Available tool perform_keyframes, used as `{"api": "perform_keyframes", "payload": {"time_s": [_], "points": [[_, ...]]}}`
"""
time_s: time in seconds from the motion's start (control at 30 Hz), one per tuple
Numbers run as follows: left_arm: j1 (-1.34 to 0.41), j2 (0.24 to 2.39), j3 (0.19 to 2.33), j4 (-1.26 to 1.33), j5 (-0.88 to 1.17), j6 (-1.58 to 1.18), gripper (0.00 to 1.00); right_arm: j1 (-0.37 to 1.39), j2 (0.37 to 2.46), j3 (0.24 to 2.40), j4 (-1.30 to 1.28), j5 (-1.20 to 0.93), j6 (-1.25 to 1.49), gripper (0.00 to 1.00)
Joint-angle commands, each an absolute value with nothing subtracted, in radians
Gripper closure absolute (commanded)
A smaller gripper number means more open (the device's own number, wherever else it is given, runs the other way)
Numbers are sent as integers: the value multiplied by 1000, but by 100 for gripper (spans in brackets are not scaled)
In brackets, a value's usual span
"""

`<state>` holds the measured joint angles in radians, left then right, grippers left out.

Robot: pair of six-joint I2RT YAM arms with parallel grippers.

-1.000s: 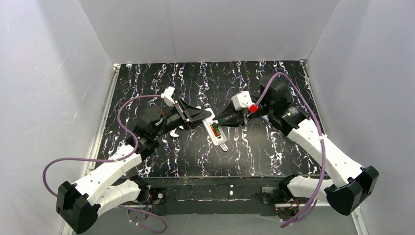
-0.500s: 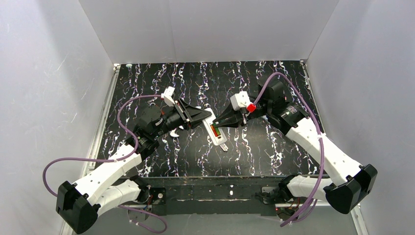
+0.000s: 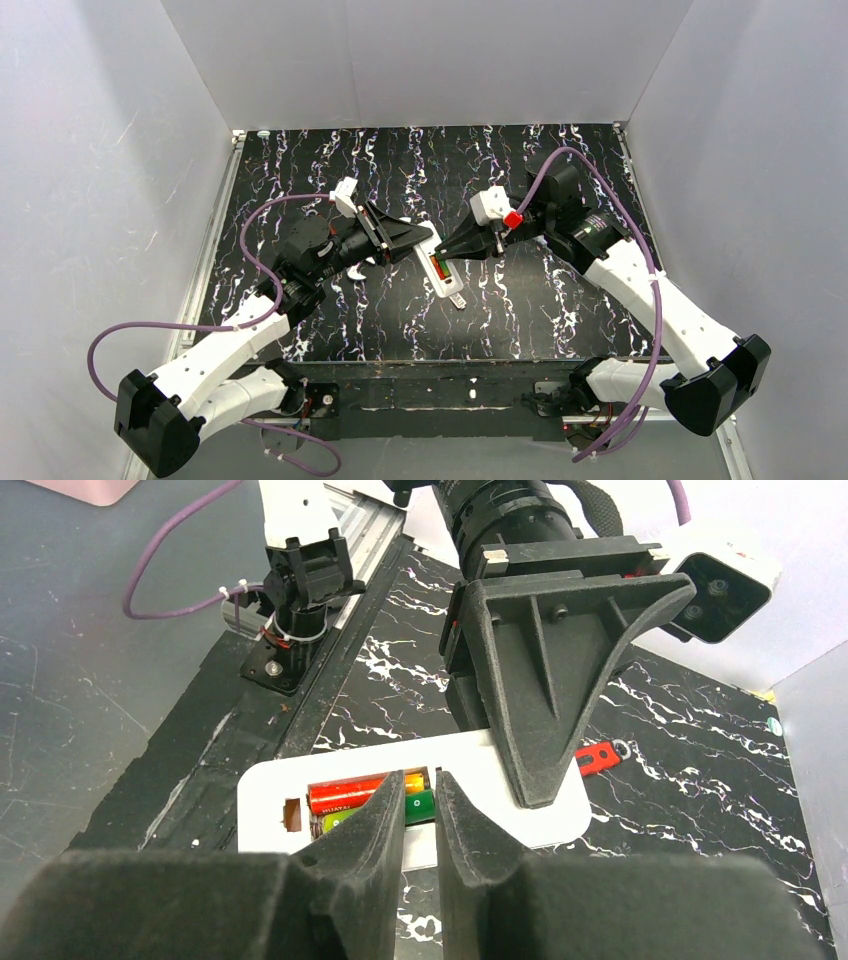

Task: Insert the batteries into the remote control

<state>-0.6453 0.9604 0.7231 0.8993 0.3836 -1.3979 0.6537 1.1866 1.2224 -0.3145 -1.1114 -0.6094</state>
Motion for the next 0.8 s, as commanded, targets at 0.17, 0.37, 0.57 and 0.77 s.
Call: {"api": "perform_keyframes", "payload": {"time_s": [0.17,0.37,0.57,0.77], "points": [[-649,939,773,980,413,-1401,100,650,1190,1268,-321,-1119,-623,75],[-649,949,780,986,414,-1403,100,650,1190,1274,-310,-1127,-614,75],[-649,958,782,990,416,-1407,100,649,1178,1274,-257,-1155,-569,75],[-648,959,777,992,413,-1408,100,649,1175,1272,-216,-1176,-538,74]]}}
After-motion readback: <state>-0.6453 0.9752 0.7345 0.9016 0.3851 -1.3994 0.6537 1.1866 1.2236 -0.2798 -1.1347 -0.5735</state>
